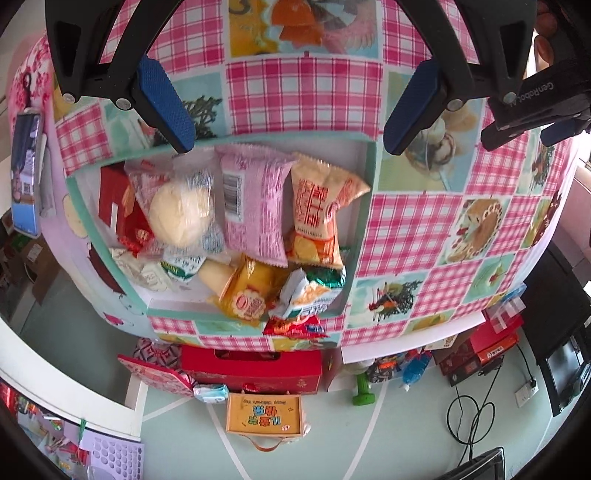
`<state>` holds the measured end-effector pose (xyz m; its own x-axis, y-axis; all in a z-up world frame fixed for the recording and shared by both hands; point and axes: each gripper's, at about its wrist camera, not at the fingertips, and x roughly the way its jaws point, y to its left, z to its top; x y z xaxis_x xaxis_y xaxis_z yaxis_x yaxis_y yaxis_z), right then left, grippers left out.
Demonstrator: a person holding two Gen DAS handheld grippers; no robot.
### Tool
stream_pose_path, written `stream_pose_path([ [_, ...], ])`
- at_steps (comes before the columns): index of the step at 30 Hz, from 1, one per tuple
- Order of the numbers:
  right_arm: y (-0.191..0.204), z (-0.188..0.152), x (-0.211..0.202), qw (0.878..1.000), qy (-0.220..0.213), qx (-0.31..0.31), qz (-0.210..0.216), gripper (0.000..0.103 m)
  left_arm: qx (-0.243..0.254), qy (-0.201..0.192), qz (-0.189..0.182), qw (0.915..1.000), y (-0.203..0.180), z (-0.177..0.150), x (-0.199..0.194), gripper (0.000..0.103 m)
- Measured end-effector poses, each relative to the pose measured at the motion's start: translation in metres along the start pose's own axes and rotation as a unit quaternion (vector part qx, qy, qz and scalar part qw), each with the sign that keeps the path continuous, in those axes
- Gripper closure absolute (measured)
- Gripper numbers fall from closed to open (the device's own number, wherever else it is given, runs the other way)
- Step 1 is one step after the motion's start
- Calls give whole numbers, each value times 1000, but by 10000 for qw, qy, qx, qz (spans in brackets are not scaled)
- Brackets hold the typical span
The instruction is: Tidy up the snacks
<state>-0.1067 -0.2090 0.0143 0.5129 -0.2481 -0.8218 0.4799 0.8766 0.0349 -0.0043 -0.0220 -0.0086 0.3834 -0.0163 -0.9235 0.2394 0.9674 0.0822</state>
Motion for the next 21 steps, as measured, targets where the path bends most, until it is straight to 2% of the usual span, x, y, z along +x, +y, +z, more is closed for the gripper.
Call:
stream_pose_path([
  [21,-8,-7,12,9997,222,90,-19,0,254,126,-160,9995,-8,-1,7,3],
])
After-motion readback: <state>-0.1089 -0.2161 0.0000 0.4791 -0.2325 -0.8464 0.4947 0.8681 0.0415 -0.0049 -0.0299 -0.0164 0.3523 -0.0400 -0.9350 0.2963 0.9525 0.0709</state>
